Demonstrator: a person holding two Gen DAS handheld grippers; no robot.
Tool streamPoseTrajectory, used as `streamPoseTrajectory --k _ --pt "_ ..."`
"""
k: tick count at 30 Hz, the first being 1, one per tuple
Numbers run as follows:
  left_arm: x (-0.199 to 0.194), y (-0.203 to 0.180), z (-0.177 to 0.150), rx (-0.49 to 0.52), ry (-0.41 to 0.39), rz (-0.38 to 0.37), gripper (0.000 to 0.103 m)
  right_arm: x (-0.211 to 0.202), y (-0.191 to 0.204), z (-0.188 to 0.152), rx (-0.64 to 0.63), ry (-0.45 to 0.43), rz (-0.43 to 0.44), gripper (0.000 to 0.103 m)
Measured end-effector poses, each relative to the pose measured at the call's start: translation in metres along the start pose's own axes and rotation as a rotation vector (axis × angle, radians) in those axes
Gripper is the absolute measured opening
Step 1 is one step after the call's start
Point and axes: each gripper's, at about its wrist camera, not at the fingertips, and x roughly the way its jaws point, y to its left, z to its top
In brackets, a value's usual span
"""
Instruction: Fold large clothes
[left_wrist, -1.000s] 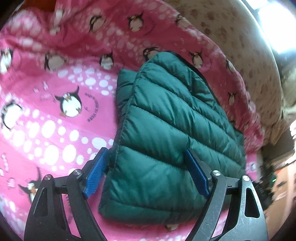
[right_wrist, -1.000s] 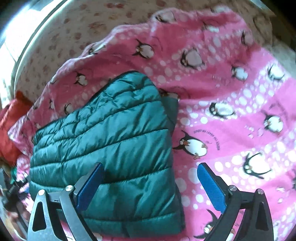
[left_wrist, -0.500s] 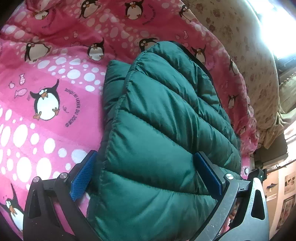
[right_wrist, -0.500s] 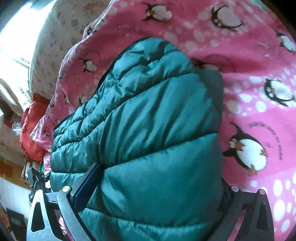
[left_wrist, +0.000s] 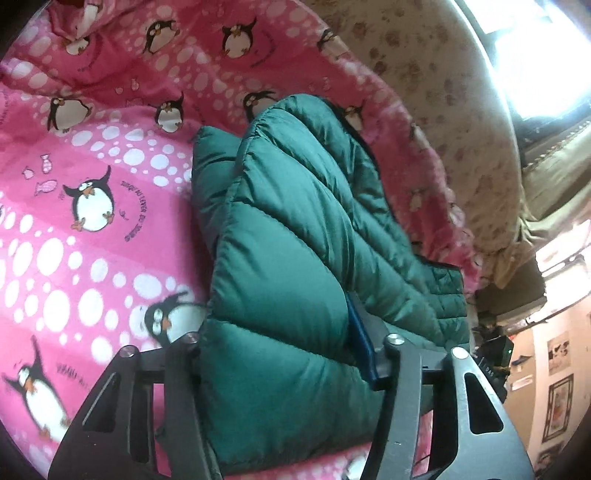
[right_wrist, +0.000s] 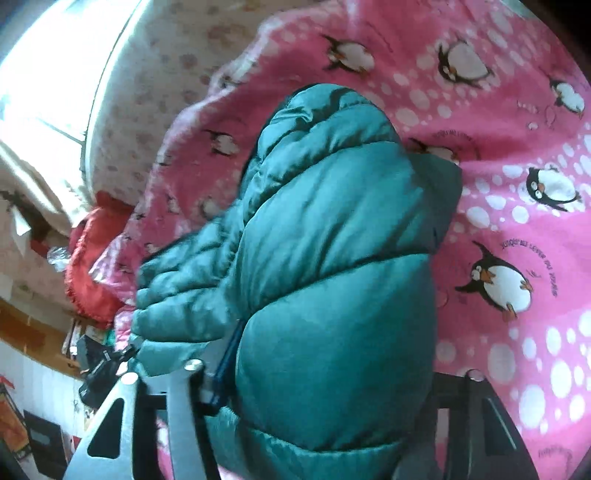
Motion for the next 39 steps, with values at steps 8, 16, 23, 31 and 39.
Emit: streamPoseTrajectory --k 8,16,23,31,39 --pt "-0.065 -0.006 -0.047 0.058 0.08 -0.071 0.051 -0.057 0.031 -0.048 -0.009 0.041 0.091 0.052" --pt "-0.062 0.034 -0.094 0.005 0.15 0.063 0.078 -0.051 -0.002 -0.101 0.034 0.109 -0.128 0.073" --pt "-0.098 -0.004 -0.098 0.172 0.001 0.245 0.081 -0.077 0.011 -0.101 -0.04 0.047 -0.29 0.087" --pt "-0.115 -0.043 -0.111 0.288 -0.13 0.299 0.081 -0.124 0.058 -0.108 -0.183 -0.07 -0.325 0.087" --pt "-0.066 -0.062 -0.118 0.374 -0.13 0.414 0.081 -0.086 0.105 -0.133 -0.291 -0.143 -0.326 0.087"
